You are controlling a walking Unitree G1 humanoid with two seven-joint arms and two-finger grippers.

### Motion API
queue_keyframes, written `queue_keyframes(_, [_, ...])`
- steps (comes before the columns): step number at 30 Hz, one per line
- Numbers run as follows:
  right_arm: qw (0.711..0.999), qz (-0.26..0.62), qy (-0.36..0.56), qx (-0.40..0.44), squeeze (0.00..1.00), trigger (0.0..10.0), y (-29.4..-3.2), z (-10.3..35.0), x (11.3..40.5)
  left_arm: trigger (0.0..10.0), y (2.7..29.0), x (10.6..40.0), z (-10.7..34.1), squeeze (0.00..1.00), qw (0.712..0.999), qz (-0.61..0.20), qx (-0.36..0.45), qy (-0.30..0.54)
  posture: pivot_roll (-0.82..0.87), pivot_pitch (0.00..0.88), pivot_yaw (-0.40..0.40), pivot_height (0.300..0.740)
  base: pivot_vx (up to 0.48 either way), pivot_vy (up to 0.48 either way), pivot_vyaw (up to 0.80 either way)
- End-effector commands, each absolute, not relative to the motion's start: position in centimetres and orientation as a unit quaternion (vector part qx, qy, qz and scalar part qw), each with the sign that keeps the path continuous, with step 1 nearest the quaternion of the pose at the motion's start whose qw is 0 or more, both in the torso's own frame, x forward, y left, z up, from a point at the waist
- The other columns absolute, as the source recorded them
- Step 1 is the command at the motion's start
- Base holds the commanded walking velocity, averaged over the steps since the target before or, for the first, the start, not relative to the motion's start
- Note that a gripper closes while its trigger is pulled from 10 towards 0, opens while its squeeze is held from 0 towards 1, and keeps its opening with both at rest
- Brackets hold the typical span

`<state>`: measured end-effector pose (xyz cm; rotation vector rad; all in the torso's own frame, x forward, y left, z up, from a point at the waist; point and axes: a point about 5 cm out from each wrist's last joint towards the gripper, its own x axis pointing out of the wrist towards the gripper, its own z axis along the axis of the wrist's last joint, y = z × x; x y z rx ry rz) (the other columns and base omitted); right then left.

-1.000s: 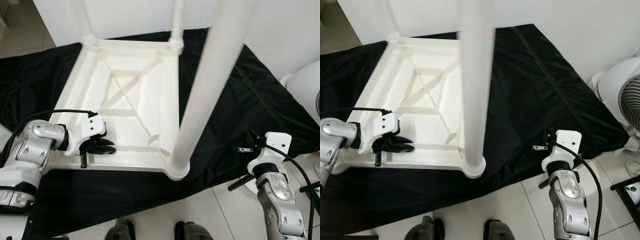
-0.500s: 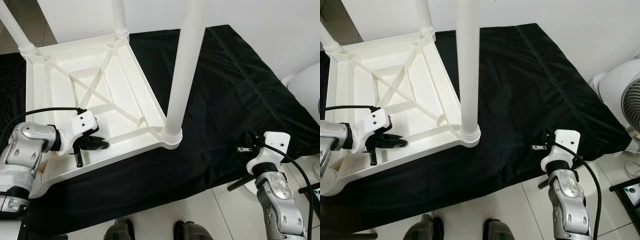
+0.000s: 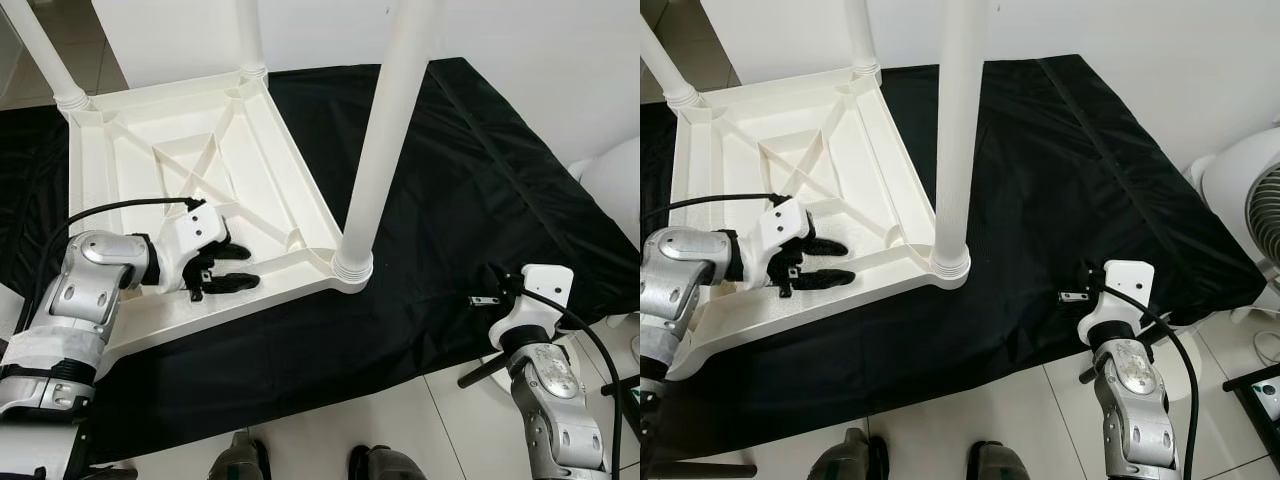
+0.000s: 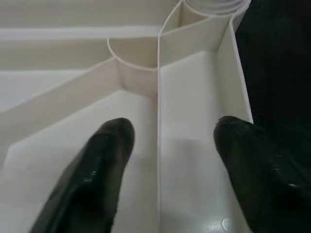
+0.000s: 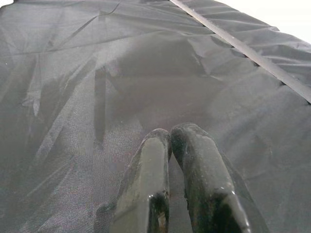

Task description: Building children table

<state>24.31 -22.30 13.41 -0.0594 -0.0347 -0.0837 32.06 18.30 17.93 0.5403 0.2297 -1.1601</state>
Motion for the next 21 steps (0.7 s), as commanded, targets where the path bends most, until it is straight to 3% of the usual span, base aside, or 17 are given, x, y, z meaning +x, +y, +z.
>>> queue_keyframes(1, [0.998, -0.037, -0.015, -0.039, 0.00, 10.0, -22.3, 13.3, 24.4, 10.0, 18.5, 32.4, 18.4, 0.69, 0.802, -0.535, 0.252, 0.090, 0.04, 0.088, 0.013, 0.740, 0.000, 0.000, 0.00])
queue_keyframes(2, [0.998, -0.033, -0.018, -0.042, 0.00, 10.0, -22.3, 13.5, 24.6, 10.0, 18.5, 32.9, 18.7, 0.00, 0.805, -0.533, 0.248, 0.083, 0.04, 0.084, 0.009, 0.740, 0.000, 0.000, 0.00])
queue_keyframes(15, [0.998, -0.021, -0.030, -0.050, 0.00, 10.0, -22.3, 14.3, 25.6, 10.0, 17.0, 35.0, 17.9, 0.00, 0.830, -0.465, 0.299, 0.078, 0.02, 0.070, -0.010, 0.740, 0.000, 0.000, 0.00])
queue_keyframes(21, [0.998, -0.024, -0.039, -0.048, 0.00, 10.0, -22.3, 14.7, 26.1, 10.0, 15.6, 35.5, 16.1, 0.00, 0.820, -0.456, 0.330, 0.104, 0.00, 0.065, -0.011, 0.740, 0.000, 0.000, 0.00])
